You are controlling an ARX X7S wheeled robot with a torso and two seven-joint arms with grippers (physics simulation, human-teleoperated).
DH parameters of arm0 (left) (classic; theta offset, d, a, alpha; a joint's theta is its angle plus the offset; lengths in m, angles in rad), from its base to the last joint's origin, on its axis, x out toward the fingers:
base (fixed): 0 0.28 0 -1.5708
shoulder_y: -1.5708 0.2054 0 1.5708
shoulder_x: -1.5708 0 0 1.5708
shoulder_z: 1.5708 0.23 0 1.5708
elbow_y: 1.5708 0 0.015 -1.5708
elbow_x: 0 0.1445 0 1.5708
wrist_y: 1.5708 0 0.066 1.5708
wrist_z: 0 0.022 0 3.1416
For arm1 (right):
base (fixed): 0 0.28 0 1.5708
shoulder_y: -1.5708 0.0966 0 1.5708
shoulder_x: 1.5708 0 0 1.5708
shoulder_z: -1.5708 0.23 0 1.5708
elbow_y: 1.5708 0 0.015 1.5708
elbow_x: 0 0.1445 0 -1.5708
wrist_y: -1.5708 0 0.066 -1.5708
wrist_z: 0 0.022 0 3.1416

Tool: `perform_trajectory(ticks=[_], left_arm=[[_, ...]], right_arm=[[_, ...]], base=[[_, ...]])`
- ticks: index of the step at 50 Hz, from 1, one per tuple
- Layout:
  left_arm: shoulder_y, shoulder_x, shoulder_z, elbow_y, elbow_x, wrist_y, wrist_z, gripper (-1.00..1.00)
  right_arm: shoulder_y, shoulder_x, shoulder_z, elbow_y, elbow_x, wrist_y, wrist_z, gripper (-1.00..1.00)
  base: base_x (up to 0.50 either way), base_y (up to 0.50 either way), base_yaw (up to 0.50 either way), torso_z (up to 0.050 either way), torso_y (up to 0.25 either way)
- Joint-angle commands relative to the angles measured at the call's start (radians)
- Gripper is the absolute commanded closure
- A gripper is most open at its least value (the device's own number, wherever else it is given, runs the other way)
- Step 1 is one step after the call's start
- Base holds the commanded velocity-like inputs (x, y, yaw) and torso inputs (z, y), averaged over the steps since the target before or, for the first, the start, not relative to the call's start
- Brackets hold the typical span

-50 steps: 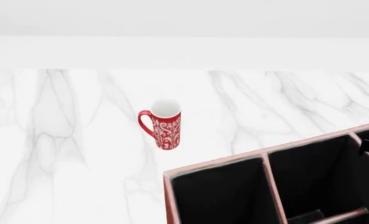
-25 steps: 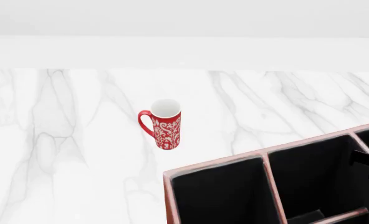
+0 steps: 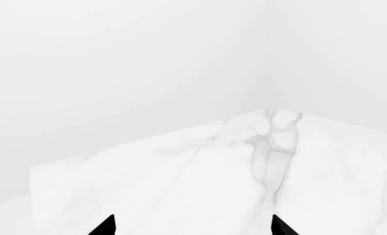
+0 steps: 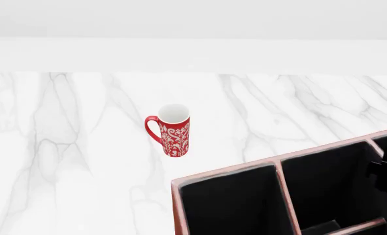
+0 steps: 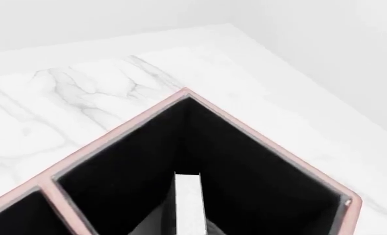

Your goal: Pick up the book and place it in the right compartment of the caddy.

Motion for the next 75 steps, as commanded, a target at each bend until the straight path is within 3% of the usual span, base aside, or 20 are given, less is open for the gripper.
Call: perform_trajectory(ticks=[1, 26, 34, 41, 47, 60, 75], left_arm=[[-0.002, 0.0, 0.003, -0.001, 0.005, 0.0, -0.001, -1.0], [0.003, -0.011, 0.008, 0.039, 0.005, -0.033, -0.013, -1.0], [-0.011, -0.102, 0.052, 0.174, -0.027, -0.194, -0.051, -1.0], [-0.234, -0.349, 0.237, 0.338, -0.085, -0.537, -0.15, -1.0], [-0.511, -0.446, 0.445, 0.319, -0.123, -0.705, -0.17, -1.0], [-0.925, -0.433, 0.754, 0.212, -0.128, -0.878, -0.133, -1.0], [-1.119, -0.377, 0.908, 0.135, -0.107, -0.943, -0.101, -1.0]], right_arm=[[-0.003, -0.001, -0.002, 0.007, -0.009, -0.009, -0.007, -1.0], [0.016, -0.001, -0.007, 0.006, 0.005, -0.006, -0.007, -1.0], [0.063, -0.019, -0.034, -0.02, 0.014, -0.007, -0.018, -1.0], [0.068, -0.064, -0.164, -0.085, -0.085, -0.144, -0.114, -1.0], [0.06, -0.11, -0.227, -0.099, -0.11, -0.183, -0.143, -1.0], [0.073, -0.168, -0.292, -0.107, -0.145, -0.228, -0.16, -1.0], [0.067, -0.207, -0.336, -0.136, -0.189, -0.322, -0.197, -1.0]], base=[[0.0, 0.0, 0.0, 0.0, 0.0], [0.0, 0.0, 0.0, 0.0, 0.0], [0.0, 0.0, 0.0, 0.0, 0.0], [0.0, 0.0, 0.0, 0.0, 0.0], [0.0, 0.0, 0.0, 0.0, 0.0], [0.0, 0.0, 0.0, 0.0, 0.0], [0.0, 0.0, 0.0, 0.0, 0.0]])
